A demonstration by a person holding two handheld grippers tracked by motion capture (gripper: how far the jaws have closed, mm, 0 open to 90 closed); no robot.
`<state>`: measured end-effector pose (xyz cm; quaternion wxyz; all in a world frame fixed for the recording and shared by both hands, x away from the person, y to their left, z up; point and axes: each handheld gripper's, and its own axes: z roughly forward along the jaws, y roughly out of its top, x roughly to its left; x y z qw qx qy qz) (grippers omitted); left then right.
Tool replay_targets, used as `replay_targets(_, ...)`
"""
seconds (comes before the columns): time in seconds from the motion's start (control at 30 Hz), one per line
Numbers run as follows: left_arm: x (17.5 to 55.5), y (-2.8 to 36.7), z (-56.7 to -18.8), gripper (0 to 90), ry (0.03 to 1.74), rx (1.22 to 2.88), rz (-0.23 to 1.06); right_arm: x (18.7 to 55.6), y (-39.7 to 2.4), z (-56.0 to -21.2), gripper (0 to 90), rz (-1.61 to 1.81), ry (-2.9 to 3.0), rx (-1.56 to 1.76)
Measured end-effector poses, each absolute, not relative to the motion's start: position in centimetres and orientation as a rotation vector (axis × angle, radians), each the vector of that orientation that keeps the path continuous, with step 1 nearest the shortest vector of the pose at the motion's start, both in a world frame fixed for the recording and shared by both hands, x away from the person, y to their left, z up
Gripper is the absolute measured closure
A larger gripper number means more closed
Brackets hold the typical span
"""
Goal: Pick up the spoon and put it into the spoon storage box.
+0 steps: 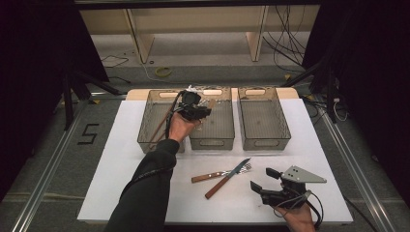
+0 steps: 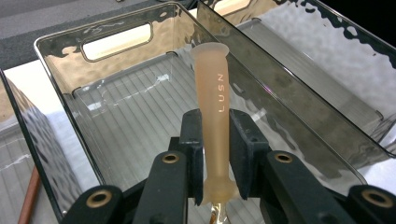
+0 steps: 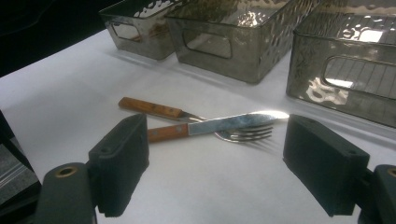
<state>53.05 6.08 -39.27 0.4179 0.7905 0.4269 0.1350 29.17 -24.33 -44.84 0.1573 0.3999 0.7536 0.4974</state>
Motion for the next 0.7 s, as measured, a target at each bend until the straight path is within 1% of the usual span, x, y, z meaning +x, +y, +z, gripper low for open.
replay_targets(0.37,53.5,6.1,-40.4,75.2,1.099,1.974,0.332,29.2,-24.3,-44.9,23.3,1.426,2.157,1.141)
replay_targets(0.5,53.5,6.2,-40.5,73.5,1.108,1.957,0.326,29.2,-24.3,-44.9,23.3,1.425,2.156,1.139)
replay_targets(0.6,53.6,6.5,-40.3,62.2,1.123,1.948,0.31,29.2,-24.3,-44.8,23.3,1.426,2.154,1.141)
replay_targets(0.7,53.4,6.9,-40.0,55.3,1.128,1.938,0.295,29.1,-24.3,-44.8,23.3,1.424,2.155,1.139)
